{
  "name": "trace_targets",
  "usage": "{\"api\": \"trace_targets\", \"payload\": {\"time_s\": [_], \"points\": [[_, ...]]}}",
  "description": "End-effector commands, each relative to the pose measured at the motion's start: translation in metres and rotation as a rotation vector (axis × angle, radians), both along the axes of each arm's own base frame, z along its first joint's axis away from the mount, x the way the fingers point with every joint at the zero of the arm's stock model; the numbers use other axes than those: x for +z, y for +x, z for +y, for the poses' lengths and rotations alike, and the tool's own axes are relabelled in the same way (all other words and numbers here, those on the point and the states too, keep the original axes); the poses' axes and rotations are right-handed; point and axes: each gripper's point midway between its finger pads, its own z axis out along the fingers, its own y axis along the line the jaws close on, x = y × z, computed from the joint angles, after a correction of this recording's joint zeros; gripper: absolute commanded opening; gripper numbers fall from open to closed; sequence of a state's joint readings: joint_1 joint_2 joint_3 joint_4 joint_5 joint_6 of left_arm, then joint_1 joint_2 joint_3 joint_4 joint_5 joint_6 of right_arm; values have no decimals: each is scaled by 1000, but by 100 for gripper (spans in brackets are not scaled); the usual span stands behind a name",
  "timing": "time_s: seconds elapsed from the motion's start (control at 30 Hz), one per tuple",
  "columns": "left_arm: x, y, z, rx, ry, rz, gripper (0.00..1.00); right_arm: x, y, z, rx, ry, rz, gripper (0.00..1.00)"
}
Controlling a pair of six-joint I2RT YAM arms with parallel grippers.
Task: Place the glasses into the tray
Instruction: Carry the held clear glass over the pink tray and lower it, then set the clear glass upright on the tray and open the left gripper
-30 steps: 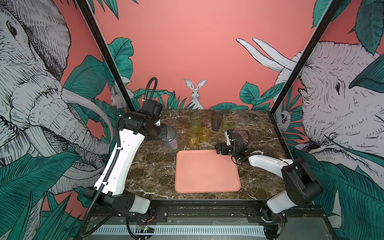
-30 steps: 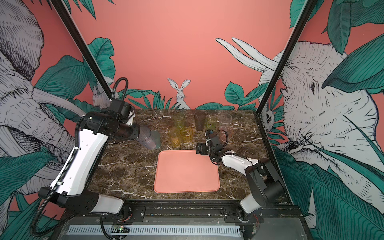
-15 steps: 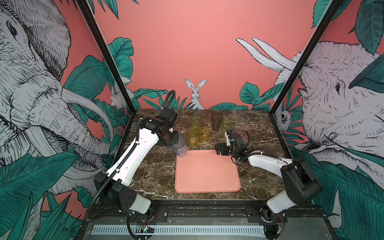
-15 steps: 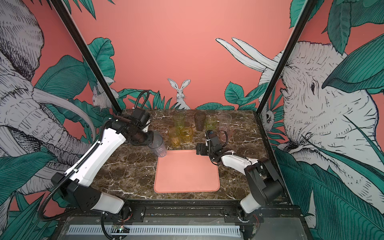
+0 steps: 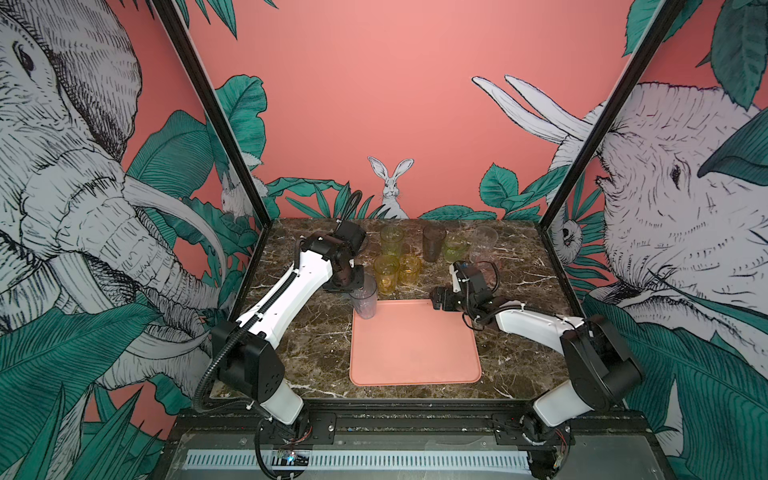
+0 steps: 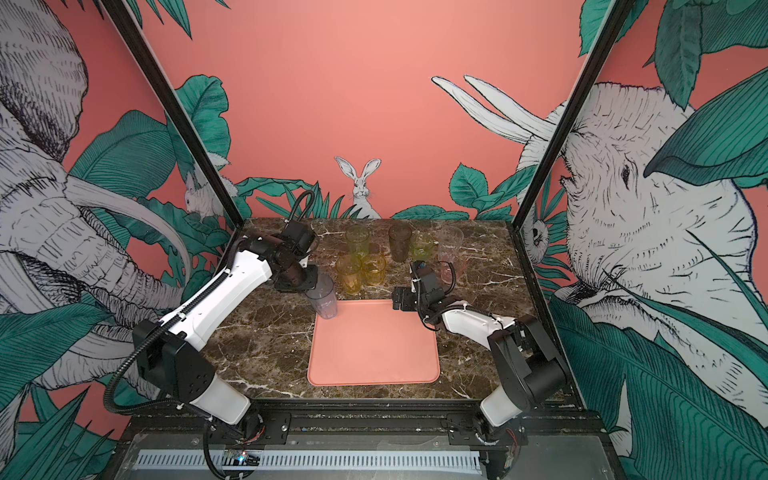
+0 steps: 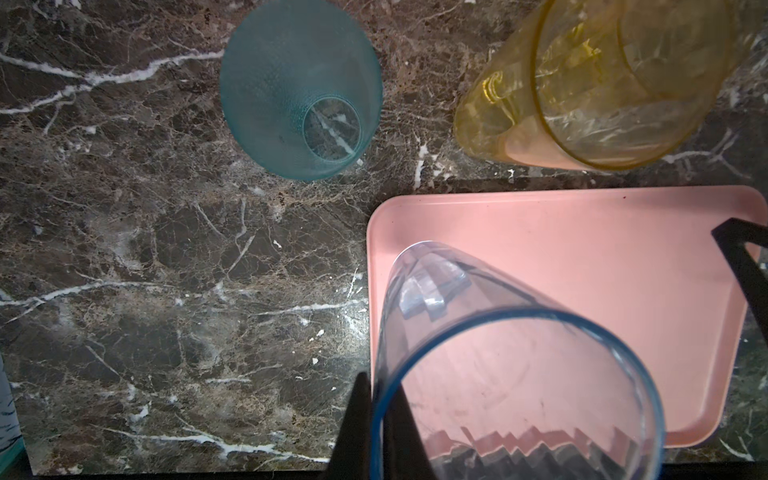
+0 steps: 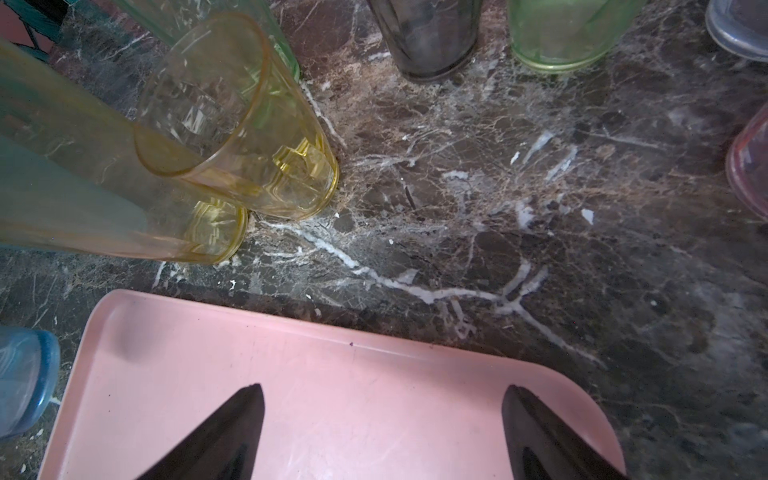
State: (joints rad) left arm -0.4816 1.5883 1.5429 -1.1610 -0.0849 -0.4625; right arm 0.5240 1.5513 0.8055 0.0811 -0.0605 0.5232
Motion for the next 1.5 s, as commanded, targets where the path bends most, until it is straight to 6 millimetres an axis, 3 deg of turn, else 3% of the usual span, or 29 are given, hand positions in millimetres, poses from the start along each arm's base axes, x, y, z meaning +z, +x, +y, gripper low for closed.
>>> {"api": "trace_targets", "payload": {"time_s": [0.0,1.3,1.47], "points": [[-3,2,-3,13,11,-9,0,13,7,5,1,3,-35,92],[-47,13,-13,14,63,65,0,10,8,7,5,2,-13,92],[-47,13,-14,8,58,68,12,9,8,7,5,0,-7,92]]}}
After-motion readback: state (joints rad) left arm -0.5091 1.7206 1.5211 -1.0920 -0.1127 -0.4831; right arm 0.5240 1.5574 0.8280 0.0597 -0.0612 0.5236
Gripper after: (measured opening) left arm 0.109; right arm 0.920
